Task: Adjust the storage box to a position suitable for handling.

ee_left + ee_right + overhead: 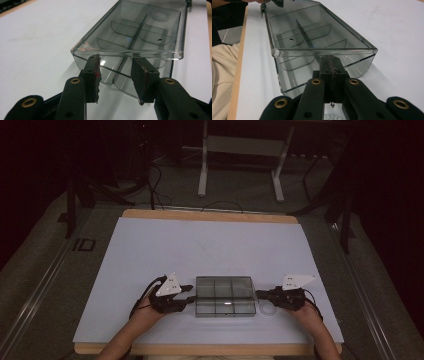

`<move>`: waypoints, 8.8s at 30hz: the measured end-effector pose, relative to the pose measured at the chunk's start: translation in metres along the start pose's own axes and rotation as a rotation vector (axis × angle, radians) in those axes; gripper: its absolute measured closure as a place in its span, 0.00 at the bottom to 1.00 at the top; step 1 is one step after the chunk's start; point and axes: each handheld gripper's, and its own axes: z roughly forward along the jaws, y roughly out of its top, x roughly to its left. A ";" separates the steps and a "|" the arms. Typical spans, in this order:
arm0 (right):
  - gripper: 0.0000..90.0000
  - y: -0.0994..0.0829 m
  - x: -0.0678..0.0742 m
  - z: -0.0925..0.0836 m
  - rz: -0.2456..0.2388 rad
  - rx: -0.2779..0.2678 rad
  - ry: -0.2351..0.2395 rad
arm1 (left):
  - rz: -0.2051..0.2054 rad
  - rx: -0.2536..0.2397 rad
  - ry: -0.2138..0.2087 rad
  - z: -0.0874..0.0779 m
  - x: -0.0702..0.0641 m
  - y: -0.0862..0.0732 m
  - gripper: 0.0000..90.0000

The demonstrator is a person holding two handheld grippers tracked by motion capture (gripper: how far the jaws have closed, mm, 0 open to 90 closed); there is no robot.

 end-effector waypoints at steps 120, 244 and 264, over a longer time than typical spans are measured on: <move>0.80 0.024 -0.044 0.046 0.157 -0.101 -0.266 | -0.190 -0.078 0.134 0.050 0.055 0.014 0.82; 0.21 0.035 -0.008 0.005 0.142 -0.024 -0.188 | -0.143 -0.059 0.042 0.012 0.035 0.009 0.02; 0.61 0.014 0.006 -0.021 0.079 0.045 -0.126 | -0.091 -0.021 0.070 -0.016 0.022 -0.023 0.02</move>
